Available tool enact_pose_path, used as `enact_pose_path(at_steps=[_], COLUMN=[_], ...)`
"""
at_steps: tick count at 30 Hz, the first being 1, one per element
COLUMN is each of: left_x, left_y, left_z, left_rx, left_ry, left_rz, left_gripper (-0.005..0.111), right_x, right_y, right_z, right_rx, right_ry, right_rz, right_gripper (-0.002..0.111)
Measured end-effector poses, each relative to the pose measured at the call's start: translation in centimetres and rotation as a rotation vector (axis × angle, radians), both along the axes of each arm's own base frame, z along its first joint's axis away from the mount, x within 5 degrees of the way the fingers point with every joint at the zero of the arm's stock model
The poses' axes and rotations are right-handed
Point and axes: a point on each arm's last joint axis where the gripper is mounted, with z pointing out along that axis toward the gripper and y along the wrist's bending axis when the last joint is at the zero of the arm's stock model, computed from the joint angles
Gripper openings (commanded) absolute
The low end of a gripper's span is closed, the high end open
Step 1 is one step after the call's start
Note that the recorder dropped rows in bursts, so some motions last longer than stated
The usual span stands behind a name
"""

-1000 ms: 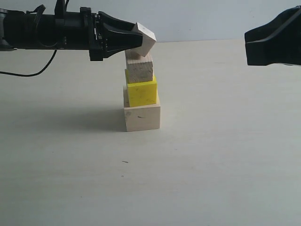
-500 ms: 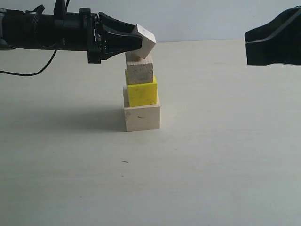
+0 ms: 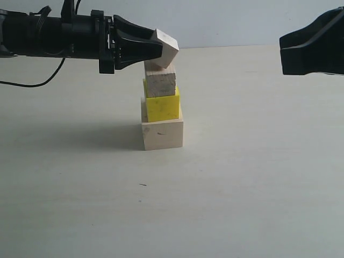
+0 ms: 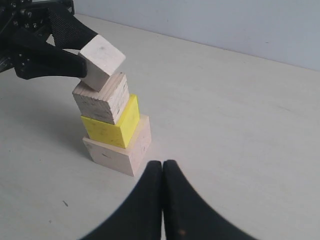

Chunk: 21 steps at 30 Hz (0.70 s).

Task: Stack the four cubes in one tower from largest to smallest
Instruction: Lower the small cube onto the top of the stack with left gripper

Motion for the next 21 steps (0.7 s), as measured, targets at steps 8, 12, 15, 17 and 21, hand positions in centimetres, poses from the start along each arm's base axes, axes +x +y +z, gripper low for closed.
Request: enact_pose_path(at_steps=[8, 12, 15, 17, 21], left_x=[-0.04, -0.04, -0.04, -0.04, 0.17], left_y=[0.01, 0.01, 0.01, 0.01, 0.49], left_z=[-0.12, -0.12, -0.12, -0.12, -0.13], left_rx=[0.014, 0.014, 0.014, 0.014, 0.015], left_ry=[-0.003, -0.003, -0.003, -0.003, -0.003], left_rz=[-0.005, -0.005, -0.005, -0.005, 0.007], left_gripper=[0.046, 0.046, 0.046, 0.046, 0.046], right_x=[0.0, 0.0, 0.0, 0.0, -0.01], right_y=[0.0, 0.0, 0.0, 0.0, -0.01], right_z=[0.0, 0.0, 0.0, 0.0, -0.01], right_rx=[0.0, 0.0, 0.0, 0.0, -0.001], right_ry=[0.0, 0.0, 0.0, 0.0, 0.001], right_rz=[0.0, 0.0, 0.0, 0.0, 0.0], right_gripper=[0.0, 0.0, 0.0, 0.0, 0.0])
